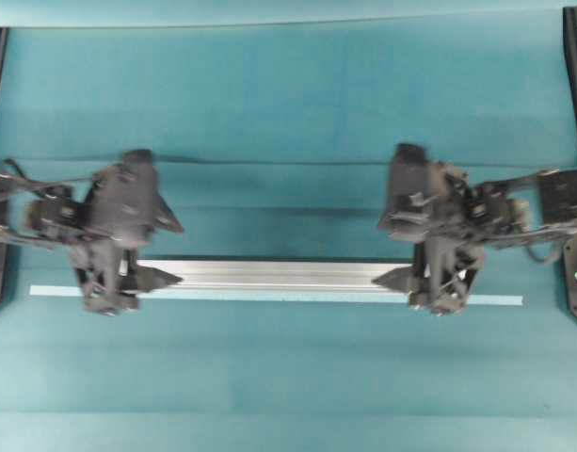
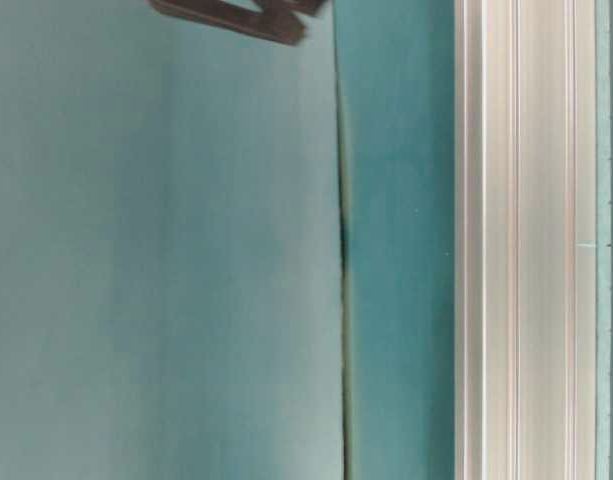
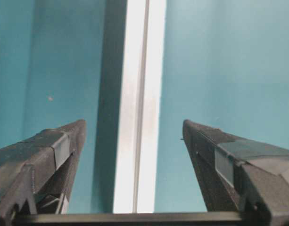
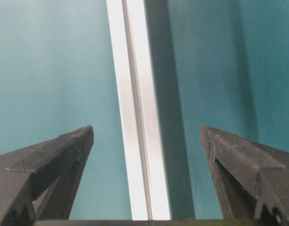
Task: Lift the metal rail with both hands.
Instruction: 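Open both grippers and raise them off the rail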
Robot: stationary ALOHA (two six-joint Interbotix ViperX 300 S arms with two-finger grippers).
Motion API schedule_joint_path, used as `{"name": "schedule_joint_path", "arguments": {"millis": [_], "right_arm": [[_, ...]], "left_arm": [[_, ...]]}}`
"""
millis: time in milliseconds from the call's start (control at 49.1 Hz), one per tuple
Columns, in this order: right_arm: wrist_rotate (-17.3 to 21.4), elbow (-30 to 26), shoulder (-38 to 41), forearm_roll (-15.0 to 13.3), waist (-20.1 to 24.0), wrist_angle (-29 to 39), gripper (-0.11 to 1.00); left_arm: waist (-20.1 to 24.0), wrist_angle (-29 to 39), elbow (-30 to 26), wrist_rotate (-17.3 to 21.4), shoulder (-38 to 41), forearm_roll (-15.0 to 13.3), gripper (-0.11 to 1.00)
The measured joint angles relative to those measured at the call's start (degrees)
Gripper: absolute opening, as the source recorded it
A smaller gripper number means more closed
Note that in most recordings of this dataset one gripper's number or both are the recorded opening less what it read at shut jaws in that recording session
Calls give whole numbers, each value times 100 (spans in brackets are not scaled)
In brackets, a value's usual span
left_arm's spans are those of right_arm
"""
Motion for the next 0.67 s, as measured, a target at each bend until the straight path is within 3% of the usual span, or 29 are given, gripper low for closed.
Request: {"name": "schedule_joint_path", "arguments": {"millis": [672], "right_arm": [[0, 923, -2276, 0, -18, -1081, 94]], "left_arm": [[9, 35, 554, 0, -2118, 9, 88]]}}
